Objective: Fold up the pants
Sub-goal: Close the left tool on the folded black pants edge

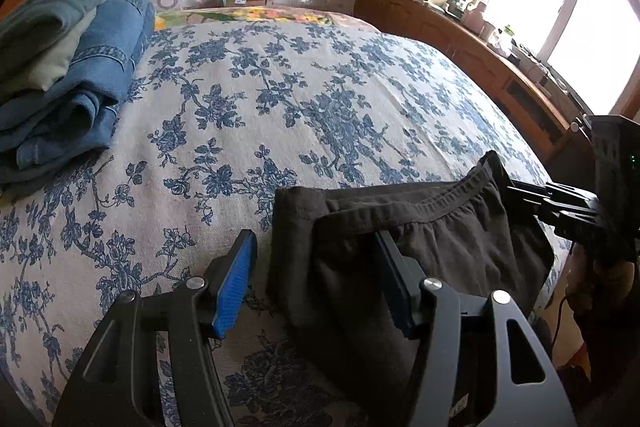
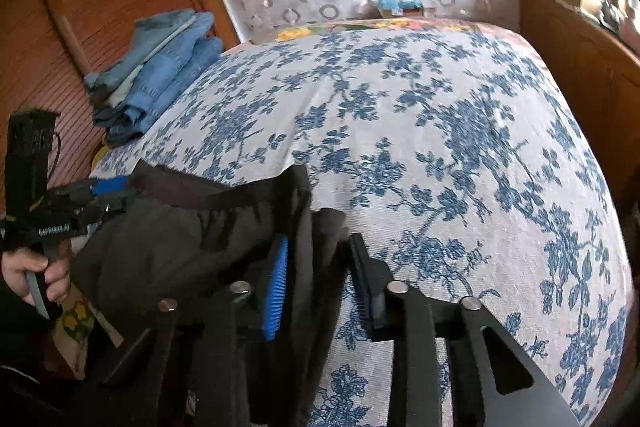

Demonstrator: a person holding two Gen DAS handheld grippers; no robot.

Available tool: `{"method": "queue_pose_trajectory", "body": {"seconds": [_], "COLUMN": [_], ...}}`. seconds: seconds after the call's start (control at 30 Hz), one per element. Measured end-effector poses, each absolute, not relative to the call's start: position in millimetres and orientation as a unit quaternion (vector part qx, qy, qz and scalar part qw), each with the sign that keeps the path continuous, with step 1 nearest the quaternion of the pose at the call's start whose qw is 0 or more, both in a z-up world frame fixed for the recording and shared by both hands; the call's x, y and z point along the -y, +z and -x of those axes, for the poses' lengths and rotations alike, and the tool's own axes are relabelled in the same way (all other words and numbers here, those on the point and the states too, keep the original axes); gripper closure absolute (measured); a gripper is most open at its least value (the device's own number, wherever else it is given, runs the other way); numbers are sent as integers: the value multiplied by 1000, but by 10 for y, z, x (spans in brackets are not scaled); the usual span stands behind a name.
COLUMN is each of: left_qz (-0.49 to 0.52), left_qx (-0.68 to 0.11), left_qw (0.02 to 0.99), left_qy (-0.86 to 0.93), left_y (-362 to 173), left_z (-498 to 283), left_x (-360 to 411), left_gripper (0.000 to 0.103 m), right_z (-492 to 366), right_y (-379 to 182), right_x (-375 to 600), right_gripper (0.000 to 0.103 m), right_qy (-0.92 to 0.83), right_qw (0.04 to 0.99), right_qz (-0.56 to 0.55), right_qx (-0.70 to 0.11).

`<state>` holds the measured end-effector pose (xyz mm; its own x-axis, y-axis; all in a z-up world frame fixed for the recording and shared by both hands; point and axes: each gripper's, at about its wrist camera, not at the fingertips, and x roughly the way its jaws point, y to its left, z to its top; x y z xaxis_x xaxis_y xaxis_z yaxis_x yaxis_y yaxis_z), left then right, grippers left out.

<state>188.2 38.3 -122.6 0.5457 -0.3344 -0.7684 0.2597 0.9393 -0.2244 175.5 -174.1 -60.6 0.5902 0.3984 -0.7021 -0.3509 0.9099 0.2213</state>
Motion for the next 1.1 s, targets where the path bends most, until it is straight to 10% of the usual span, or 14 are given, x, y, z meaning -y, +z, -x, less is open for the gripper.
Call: {"method": "queue_pose_trajectory", "body": {"seconds": [0.27,0.63,1.1], "left_qz": [43,52,48], "left_qx": [-452,-446,-393], "left_qw": [873,870,893], "left_qy": [-177,-205,-215], "left_y": [-1223,-1148,-675], "left_z": [-1929,-1887,-1724], "left_x": [-373,-293,-264], "left_gripper": [47,86,90], "right_z": [-1785,-1870,-1698], "right_y": [-576,-612,-277], "right_x": [1705,1653,1707], "right_gripper": [76,92,93], "right_qy": [214,232,250], "right_qw": [887,879,897], "right_qz": [-21,-28,-36], "right_qx": [-408,-415,-363]}}
